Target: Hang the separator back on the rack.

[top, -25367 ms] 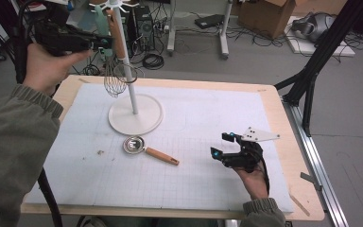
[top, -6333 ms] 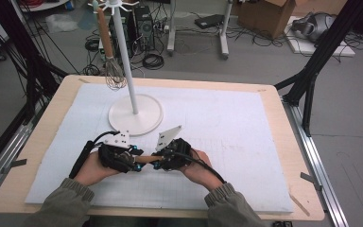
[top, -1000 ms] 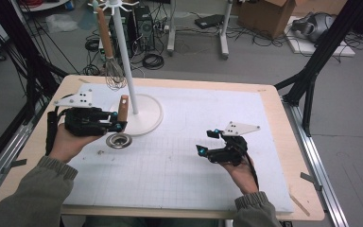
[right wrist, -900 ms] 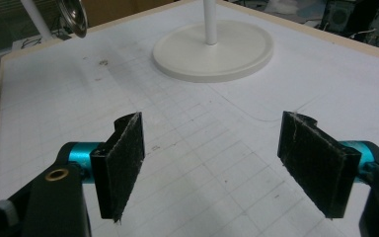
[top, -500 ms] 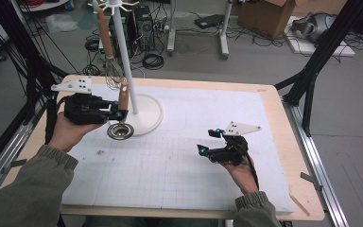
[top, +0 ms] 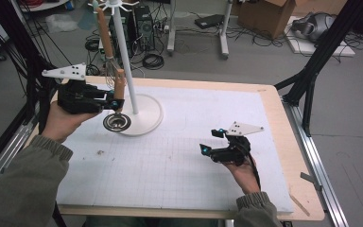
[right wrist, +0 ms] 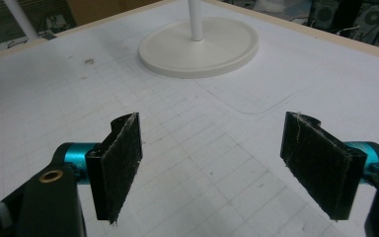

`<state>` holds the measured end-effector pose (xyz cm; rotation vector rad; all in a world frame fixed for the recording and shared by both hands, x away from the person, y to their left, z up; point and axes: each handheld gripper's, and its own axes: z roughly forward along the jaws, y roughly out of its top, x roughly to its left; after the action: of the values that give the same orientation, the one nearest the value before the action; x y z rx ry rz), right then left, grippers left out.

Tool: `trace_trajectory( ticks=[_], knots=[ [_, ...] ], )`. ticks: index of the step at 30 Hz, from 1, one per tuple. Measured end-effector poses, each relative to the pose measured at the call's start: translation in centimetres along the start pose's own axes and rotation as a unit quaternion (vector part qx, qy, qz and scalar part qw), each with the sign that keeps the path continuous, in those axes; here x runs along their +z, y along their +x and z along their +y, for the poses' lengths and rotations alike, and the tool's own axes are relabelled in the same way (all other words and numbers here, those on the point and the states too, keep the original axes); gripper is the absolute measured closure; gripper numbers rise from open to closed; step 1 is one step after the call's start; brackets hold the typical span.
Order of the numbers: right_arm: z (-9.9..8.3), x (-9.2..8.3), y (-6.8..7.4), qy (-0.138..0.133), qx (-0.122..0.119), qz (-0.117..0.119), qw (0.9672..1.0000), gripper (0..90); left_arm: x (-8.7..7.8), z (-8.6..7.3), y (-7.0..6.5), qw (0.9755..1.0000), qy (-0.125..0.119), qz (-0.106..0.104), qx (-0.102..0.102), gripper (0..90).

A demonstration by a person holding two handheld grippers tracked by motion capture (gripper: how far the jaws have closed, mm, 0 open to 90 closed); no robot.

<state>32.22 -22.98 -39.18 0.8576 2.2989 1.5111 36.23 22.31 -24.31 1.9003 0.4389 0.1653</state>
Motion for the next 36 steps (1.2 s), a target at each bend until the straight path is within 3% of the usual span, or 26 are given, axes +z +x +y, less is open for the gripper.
trace_trajectory(
  ticks=[5,20,36],
  knots=[
    [0.0,-0.2,-0.3,-0.004,0.001,-0.005,1.0,23.1,-0.4,0.7,0.5,0.9999,-0.006,-0.013,-0.003,72.2],
    [-0.3,-0.5,-0.5,-0.003,0.005,-0.008,0.9999,23.1,-0.8,3.3,2.3,1.0,-0.005,0.0,-0.009,72.2],
    [-0.5,-0.3,-0.4,0.003,0.006,-0.011,0.9999,22.8,-1.3,5.8,4.0,0.9994,-0.028,-0.003,-0.018,72.2]
  ],
)
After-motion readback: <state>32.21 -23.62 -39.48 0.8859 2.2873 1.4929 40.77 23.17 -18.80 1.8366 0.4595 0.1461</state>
